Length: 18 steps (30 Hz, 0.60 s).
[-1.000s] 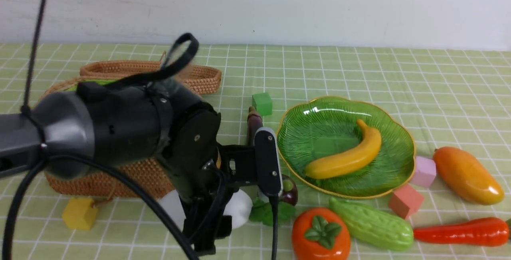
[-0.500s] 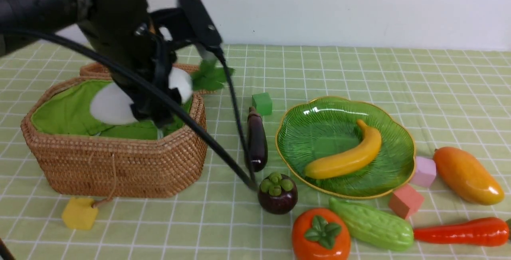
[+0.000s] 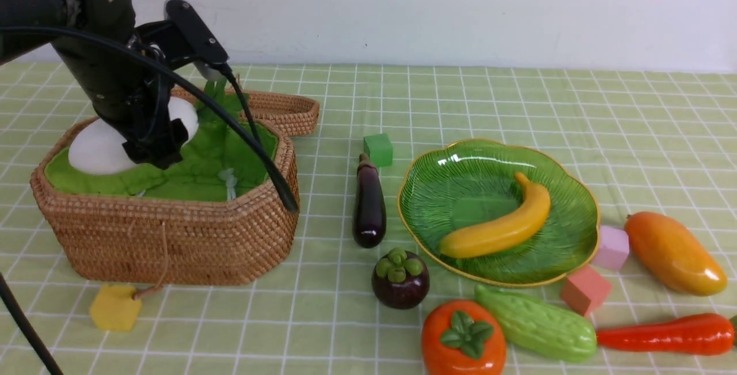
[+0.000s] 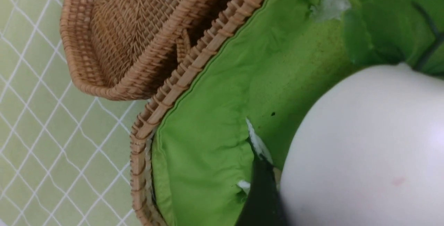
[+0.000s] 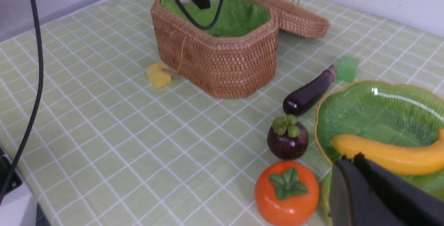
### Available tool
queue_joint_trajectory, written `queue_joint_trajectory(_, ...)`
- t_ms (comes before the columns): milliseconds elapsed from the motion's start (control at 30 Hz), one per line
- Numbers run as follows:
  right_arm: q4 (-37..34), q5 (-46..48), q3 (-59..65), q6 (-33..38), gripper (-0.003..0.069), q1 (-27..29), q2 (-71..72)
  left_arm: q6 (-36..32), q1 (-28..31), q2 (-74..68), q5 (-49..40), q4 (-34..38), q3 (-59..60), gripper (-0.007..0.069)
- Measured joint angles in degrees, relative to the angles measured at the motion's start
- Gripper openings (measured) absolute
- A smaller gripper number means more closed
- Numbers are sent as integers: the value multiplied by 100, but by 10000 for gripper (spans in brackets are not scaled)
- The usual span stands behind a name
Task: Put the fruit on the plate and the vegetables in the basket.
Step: Take a daikon with your left arm and place it on the basket on the left.
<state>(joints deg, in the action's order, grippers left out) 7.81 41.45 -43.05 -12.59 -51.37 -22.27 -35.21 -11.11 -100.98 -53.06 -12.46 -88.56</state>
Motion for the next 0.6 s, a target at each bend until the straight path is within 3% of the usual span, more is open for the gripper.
queue_joint_trajectory(200, 156, -692, 0, 0, 14, 0, 0, 0, 0, -43, 50, 100, 0, 515)
queue_joint_trajectory(600, 161, -673, 0, 0, 17, 0, 0, 133, 0, 15, 39, 390, 0, 534)
